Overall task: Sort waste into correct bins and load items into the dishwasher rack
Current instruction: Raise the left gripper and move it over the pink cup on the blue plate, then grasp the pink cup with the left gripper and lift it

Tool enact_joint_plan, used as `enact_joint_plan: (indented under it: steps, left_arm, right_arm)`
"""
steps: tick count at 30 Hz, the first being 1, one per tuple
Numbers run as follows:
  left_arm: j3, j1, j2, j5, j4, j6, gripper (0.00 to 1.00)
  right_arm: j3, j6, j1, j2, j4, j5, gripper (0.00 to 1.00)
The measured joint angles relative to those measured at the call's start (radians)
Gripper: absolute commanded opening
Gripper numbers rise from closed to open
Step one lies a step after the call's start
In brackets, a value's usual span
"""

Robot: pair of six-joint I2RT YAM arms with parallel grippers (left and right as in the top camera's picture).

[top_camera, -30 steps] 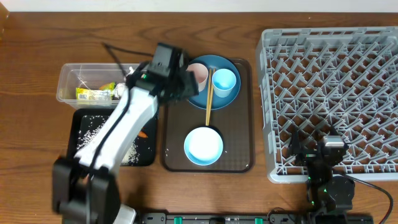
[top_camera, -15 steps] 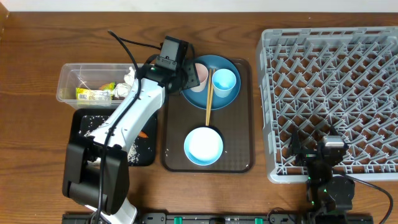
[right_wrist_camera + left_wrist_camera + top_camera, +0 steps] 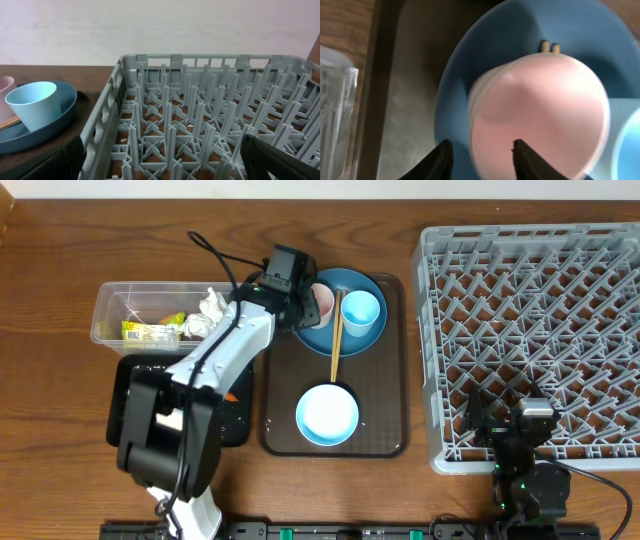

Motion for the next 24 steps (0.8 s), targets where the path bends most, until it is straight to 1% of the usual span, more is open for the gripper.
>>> enact_joint_plan:
  steps: [4, 6, 8, 9, 12, 13, 14, 17, 21, 24]
  left_arm:
    - [0.000, 0.000, 0.003, -0.005, 0.017, 0.000, 0.34]
    - [0.000, 0.000, 0.002, -0.007, 0.018, -0.002, 0.28]
    - [0.000, 0.000, 0.002, -0.007, 0.018, 0.000, 0.26]
    - [0.000, 0.000, 0.002, -0.007, 0.018, 0.000, 0.23]
    - [0.000, 0.000, 0.002, -0.007, 0.018, -0.002, 0.19]
    - [0.000, 0.000, 0.002, -0.007, 0.019, -0.004, 0.19]
    - [0.000, 0.000, 0.002, -0.007, 0.019, -0.004, 0.15]
    - [0.000, 0.000, 0.002, -0.007, 0.020, -0.007, 0.13]
    - [0.000, 0.000, 0.002, -0.007, 0.026, -0.008, 0.06]
    - [0.000, 0.000, 0.002, -0.010, 0.032, -0.007, 0.06]
  right_arm:
    - [0.000, 0.000, 0.000, 0.000, 0.000, 0.000, 0.99]
    - [0.000, 0.000, 0.000, 0.000, 0.000, 0.000, 0.99]
    - [0.000, 0.000, 0.000, 0.000, 0.000, 0.000, 0.99]
    - [0.000, 0.000, 0.000, 0.000, 0.000, 0.000, 0.99]
    - [0.000, 0.000, 0.000, 0.000, 0.000, 0.000, 0.99]
    - [0.000, 0.000, 0.000, 0.000, 0.000, 0.000, 0.99]
    - [0.000, 0.000, 0.000, 0.000, 0.000, 0.000, 0.99]
    - [0.000, 0.000, 0.000, 0.000, 0.000, 0.000, 0.99]
    - [0.000, 0.000, 0.000, 0.000, 0.000, 0.000, 0.99]
    - [0.000, 0.000, 0.000, 0.000, 0.000, 0.000, 0.99]
